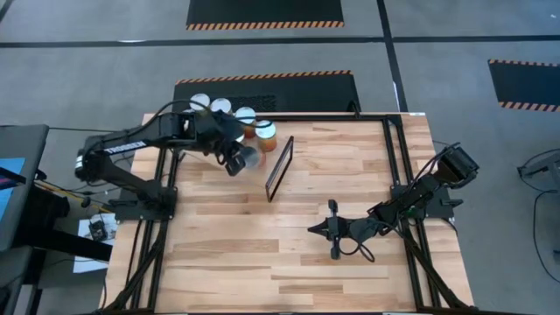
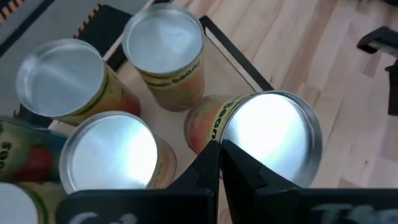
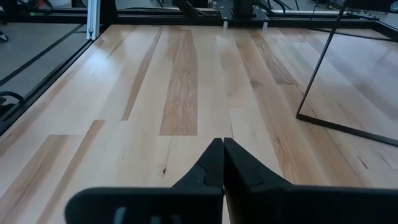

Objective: Pick and place cans onto a shelf
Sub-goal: Align the canned green beans with the other canned green beans on the shelf

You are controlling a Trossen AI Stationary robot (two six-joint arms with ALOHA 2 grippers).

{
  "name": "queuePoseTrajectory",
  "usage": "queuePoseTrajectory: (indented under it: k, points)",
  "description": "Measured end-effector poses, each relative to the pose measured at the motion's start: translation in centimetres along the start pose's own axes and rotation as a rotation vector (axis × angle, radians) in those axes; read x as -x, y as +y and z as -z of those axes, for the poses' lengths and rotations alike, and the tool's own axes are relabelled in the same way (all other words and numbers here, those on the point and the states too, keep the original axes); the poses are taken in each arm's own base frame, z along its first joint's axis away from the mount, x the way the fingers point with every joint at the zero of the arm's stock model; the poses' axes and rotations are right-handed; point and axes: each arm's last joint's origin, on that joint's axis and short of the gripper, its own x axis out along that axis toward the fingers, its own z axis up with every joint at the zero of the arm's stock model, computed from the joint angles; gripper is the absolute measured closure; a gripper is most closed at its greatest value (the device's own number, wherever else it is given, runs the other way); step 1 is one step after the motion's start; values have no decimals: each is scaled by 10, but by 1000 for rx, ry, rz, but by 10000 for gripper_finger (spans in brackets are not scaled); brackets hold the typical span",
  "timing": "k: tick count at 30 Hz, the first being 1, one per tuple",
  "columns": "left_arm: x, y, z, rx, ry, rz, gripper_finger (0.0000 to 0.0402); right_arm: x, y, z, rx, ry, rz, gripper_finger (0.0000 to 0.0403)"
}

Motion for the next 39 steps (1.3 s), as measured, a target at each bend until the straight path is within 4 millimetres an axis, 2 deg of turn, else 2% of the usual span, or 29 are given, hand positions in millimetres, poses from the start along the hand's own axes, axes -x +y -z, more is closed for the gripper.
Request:
queuePoseTrajectory:
  k: [9, 32, 39]
  points:
    - [-17, -1, -4, -26, 40, -16, 401, 0, 0, 0, -1, 3, 1, 383]
    - [-23, 3, -10, -75, 1, -69, 390, 0, 0, 2, -2, 14, 3, 386]
    - [-24, -4, -8, -204, 9, -56, 393, 0, 0, 2, -1, 16, 3, 383]
